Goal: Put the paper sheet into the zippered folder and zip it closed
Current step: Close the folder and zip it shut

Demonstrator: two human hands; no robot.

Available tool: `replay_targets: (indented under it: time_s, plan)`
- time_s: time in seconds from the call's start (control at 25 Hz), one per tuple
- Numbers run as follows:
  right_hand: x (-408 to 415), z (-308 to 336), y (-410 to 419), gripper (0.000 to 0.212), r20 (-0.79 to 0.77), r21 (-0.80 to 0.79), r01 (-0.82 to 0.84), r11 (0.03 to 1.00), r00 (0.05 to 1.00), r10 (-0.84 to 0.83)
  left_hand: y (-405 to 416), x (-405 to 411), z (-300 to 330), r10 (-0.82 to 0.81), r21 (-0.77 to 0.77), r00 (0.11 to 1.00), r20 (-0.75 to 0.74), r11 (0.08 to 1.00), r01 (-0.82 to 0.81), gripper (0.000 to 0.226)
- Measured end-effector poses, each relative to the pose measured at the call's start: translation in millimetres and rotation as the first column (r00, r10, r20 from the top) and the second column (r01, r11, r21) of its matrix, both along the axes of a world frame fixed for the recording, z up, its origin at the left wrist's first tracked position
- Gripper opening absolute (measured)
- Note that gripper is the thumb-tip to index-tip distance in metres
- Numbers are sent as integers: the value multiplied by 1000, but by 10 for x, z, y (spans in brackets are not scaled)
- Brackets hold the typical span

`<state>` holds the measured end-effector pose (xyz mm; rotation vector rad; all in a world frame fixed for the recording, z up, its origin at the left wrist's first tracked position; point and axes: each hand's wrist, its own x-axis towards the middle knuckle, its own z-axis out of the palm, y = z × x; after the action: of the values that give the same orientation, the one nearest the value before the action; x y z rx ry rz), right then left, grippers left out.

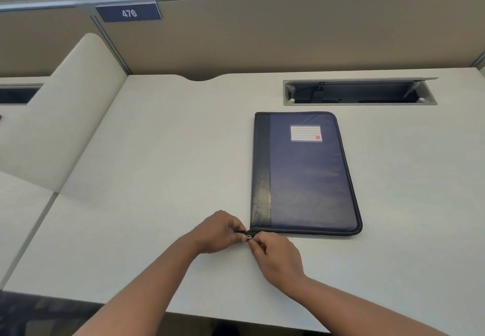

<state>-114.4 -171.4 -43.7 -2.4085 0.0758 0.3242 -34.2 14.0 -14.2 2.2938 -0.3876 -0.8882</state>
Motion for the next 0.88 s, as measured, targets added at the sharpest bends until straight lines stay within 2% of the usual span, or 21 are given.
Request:
replay_targets:
  time_s: [0.2,0.36,0.64,0.76,0.88]
  plan:
    - [75,21,-107,26,53,-156,-5,988,999,13,-13,11,-17,-57,194,972,230,981,12,11]
    - [95,63,-307,27,58,-267,24,963,998,-9,-23,69,-2,-135,274,943,304,960,49,13]
    - [-35,124,-826,30,139,-300,98,949,989,-58,-97,228,76,-280,415,928,245,895,161,14]
    - [-58,130,-888,31,140,-288,128,949,986,-91,-242,271,93,-311,432,936,163,876,216,13]
    - [-66,94,-915,26,114,-257,148,955,986,-122,-350,312,133,-339,488,933,119,838,242,35]
